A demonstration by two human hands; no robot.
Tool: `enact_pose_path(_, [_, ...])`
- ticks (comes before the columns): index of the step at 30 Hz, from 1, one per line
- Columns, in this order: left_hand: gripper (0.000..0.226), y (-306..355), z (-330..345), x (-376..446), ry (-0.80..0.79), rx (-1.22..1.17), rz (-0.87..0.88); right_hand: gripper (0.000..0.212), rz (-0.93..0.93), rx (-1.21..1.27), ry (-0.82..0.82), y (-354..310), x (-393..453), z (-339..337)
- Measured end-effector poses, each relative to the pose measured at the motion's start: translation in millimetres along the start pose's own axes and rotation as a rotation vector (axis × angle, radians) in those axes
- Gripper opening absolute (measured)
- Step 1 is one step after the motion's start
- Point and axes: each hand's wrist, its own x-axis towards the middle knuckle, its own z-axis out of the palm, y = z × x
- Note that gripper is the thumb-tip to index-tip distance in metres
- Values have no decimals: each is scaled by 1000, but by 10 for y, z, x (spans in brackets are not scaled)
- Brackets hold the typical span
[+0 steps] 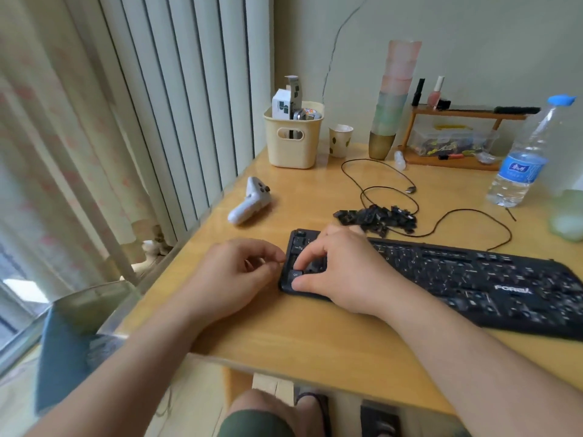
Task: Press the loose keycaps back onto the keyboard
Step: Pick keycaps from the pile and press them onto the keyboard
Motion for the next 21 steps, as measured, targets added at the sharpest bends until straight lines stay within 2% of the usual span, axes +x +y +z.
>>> enact_pose_path(16, [11,-69,0,-15,-68,-9,121,16,100,26,-68,-72,97,29])
enact_pose_path(21, [8,-57,11,6,-107,-50,87,16,132,6,-52,-138,93,57])
